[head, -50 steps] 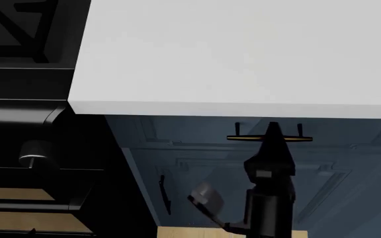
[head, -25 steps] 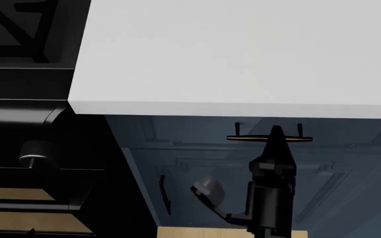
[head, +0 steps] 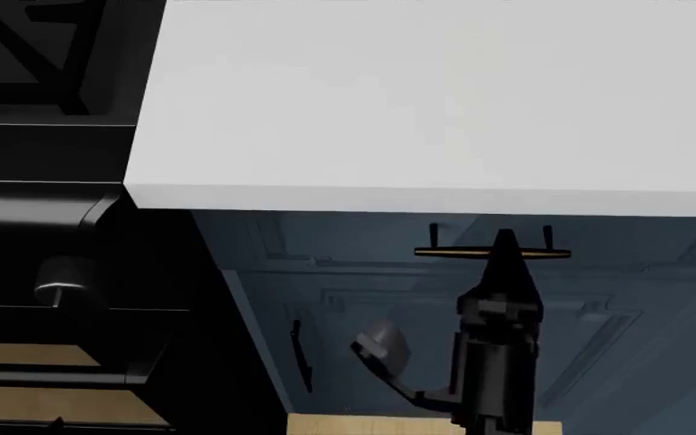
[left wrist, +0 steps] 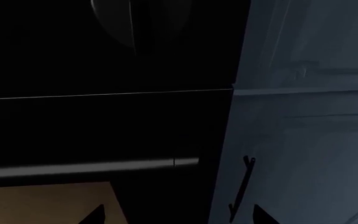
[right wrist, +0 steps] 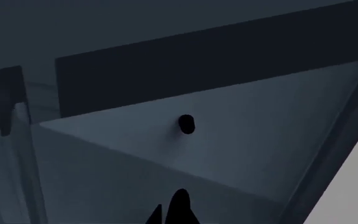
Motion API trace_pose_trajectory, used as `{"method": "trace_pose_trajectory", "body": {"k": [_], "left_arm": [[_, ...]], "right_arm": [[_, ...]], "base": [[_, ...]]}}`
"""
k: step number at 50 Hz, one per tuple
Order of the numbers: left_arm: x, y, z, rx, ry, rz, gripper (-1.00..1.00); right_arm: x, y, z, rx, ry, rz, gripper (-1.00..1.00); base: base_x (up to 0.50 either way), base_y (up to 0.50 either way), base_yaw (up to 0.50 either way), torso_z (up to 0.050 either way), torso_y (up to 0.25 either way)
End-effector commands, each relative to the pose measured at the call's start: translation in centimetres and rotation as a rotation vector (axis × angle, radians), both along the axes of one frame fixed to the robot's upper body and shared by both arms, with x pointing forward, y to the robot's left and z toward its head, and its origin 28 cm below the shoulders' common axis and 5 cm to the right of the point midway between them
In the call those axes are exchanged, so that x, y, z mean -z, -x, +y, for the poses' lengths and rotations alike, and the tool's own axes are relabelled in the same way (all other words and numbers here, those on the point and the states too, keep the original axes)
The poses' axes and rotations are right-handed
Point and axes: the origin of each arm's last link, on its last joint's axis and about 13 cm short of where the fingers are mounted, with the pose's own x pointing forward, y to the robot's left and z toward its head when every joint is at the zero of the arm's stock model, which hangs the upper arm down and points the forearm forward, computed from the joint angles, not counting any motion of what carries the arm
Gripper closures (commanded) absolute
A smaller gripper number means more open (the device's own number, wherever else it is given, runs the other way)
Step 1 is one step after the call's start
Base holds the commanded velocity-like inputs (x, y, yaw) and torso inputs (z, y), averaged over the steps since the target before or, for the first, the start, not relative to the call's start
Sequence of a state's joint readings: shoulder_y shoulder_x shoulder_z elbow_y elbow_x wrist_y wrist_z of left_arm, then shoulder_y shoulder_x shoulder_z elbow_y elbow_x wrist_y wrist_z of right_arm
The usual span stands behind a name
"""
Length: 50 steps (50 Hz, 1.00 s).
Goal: Open the right drawer.
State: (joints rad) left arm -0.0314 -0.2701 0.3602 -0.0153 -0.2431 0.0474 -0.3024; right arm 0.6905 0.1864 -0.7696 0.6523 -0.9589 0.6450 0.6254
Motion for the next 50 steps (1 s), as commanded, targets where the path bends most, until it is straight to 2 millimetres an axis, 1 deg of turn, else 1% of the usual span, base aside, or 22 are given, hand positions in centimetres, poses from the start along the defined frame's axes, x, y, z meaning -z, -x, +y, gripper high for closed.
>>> {"method": "trace_pose_trajectory", "body": {"k": [1, 10, 15, 16, 17, 25, 26, 30, 40, 50], "left_arm": [[0.1, -0.1, 0.0, 0.001, 0.000, 0.002, -1.00], [0.0, -0.1, 0.0, 0.000, 0.000, 0.001, -1.00], [0.0, -0.1, 0.0, 0.000, -0.001, 0.000, -1.00], [0.0, -0.1, 0.0, 0.000, -0.001, 0.000, -1.00], [0.0, -0.1, 0.0, 0.000, -0.001, 0.000, -1.00], [0.0, 0.0, 0.0, 0.001, -0.003, 0.002, -1.00], [0.1, 0.0, -0.1, 0.002, -0.002, 0.002, -1.00], [0.0, 0.0, -0.1, 0.004, 0.001, 0.002, -1.00], [0.1, -0.1, -0.1, 0.004, -0.003, 0.002, -1.00], [0.2, -0.1, -0.1, 0.004, -0.003, 0.005, -1.00]], "right_arm": [[-1.1, 0.7, 0.1, -0.038, 0.069, -0.044, 1.00], [-0.9, 2.0, 0.0, -0.050, 0.090, -0.031, 1.00], [-0.3, 2.6, -0.1, -0.049, 0.095, -0.023, 1.00], [0.4, 2.8, -0.1, -0.049, 0.099, -0.020, 1.00], [0.5, 2.9, -0.1, -0.050, 0.097, -0.021, 1.00], [0.1, 3.4, 0.1, -0.080, 0.098, -0.029, 1.00], [-0.1, 3.6, 0.2, -0.089, 0.067, -0.030, 1.00], [-0.6, 4.1, 0.5, -0.104, 0.104, -0.041, 1.00], [-0.2, 5.3, 0.4, -0.113, 0.117, -0.028, 1.00], [-0.5, 6.7, 0.1, -0.101, 0.125, -0.013, 1.00]], "base": [[0.00, 0.00, 0.00, 0.000, 0.000], [0.00, 0.00, 0.00, 0.000, 0.000], [0.00, 0.00, 0.00, 0.000, 0.002], [0.00, 0.00, 0.00, 0.000, 0.000], [0.00, 0.00, 0.00, 0.000, 0.000], [0.00, 0.00, 0.00, 0.000, 0.000], [0.00, 0.00, 0.00, 0.000, 0.000], [0.00, 0.00, 0.00, 0.000, 0.000], [0.00, 0.00, 0.00, 0.000, 0.001], [0.00, 0.00, 0.00, 0.000, 0.001]]}}
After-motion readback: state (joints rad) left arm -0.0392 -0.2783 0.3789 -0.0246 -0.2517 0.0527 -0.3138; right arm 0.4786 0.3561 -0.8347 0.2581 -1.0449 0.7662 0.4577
